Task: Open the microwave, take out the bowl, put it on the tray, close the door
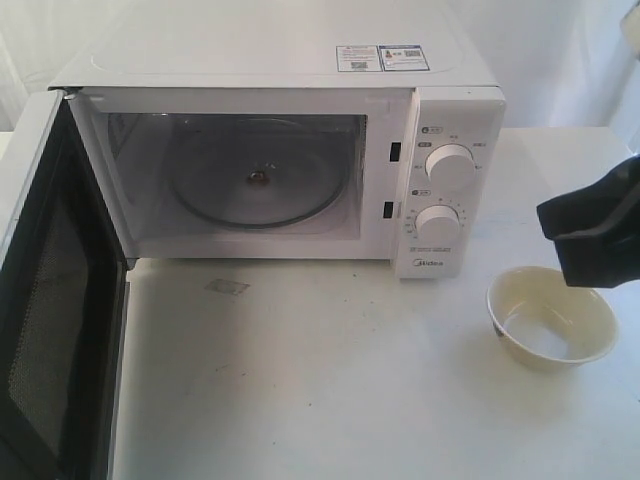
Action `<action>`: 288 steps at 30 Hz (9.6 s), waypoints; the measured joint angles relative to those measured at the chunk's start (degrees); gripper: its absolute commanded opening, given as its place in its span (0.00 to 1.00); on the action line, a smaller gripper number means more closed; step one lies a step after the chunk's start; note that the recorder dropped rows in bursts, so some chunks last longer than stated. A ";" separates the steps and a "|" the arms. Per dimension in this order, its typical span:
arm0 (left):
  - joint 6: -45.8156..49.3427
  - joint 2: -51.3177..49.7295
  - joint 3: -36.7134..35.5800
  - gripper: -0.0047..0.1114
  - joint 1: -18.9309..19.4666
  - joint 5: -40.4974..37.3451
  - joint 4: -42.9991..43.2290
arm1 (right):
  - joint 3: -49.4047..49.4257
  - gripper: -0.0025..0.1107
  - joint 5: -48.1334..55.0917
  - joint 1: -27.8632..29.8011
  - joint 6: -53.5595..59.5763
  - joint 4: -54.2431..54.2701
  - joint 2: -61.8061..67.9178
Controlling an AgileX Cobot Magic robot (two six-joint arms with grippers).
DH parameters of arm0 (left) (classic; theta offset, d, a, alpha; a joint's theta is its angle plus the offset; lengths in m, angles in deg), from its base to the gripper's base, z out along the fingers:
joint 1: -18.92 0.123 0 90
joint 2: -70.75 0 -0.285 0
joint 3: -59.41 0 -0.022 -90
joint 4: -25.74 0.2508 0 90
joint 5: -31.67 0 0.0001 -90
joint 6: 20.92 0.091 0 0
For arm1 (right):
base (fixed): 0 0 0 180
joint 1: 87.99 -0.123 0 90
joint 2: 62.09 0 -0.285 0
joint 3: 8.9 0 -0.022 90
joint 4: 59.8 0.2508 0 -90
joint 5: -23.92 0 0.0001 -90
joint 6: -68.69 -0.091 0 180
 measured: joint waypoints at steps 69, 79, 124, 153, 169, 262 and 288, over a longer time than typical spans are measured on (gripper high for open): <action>56.75 -49.38 22.75 0.04 -7.82 -50.30 -64.09 | 1.54 0.02 -0.27 0.00 38.89 36.56 10.16; 46.90 -44.15 20.80 0.04 -8.01 -47.01 -54.64 | 1.92 0.02 -21.24 -0.14 57.39 45.57 22.68; 3.36 -8.31 8.33 0.04 -8.01 -44.76 -12.67 | 2.35 0.02 -37.43 -8.99 64.58 45.76 20.83; 3.36 -8.31 8.33 0.04 -8.01 -44.90 -12.67 | 2.64 0.02 -34.07 -8.99 63.90 45.76 9.85; 3.36 -8.31 8.33 0.04 -8.01 -44.90 -12.67 | 3.48 0.02 -21.56 -8.99 63.65 40.87 -8.30; 3.36 -8.31 8.33 0.04 -8.01 -44.94 -12.67 | 51.40 0.02 -29.93 15.29 -0.28 -4.72 -47.30; 3.36 -8.31 8.33 0.04 -8.01 -44.94 -12.67 | 51.40 0.02 -29.06 24.23 -1.90 -4.72 -47.30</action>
